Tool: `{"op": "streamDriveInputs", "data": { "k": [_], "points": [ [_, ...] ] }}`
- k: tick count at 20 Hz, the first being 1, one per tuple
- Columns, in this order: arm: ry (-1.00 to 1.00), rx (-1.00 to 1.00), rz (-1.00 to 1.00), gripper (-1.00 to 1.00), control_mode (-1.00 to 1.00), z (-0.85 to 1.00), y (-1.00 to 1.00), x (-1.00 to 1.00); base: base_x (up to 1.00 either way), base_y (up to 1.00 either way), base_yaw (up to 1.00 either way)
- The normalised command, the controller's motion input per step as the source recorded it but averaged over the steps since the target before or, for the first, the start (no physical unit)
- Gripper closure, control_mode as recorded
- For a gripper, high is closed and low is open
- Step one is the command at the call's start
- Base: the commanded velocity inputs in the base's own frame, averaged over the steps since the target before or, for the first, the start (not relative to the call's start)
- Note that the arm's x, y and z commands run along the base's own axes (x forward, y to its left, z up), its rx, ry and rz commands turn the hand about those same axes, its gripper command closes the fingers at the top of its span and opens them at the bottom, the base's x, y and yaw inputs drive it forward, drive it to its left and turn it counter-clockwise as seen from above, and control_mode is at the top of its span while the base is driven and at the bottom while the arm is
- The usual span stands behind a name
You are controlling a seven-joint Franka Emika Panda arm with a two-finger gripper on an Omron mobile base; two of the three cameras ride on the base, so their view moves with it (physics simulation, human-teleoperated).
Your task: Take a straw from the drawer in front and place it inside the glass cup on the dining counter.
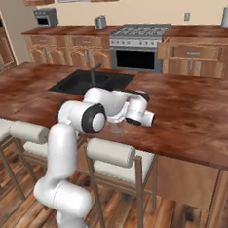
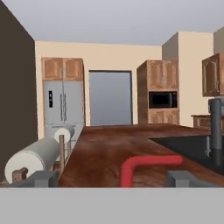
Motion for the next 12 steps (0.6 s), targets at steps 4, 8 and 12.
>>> {"op": "streamDriveInputs", "data": {
  "k": [4, 8, 12],
  "points": [
    [-0.04, 0.00, 0.00, -1.00, -1.00, 0.00, 0.01, -0.06, 0.00, 0.00, 0.00],
    [-0.02, 0.00, 0.00, -1.00, -1.00, 0.00, -0.02, -0.09, 0.00, 0.00, 0.00],
    [0.00, 0.00, 0.00, -1.00, -1.00, 0.02, -0.12, -0.06, 0.00, 0.00, 0.00]
  ]
}}
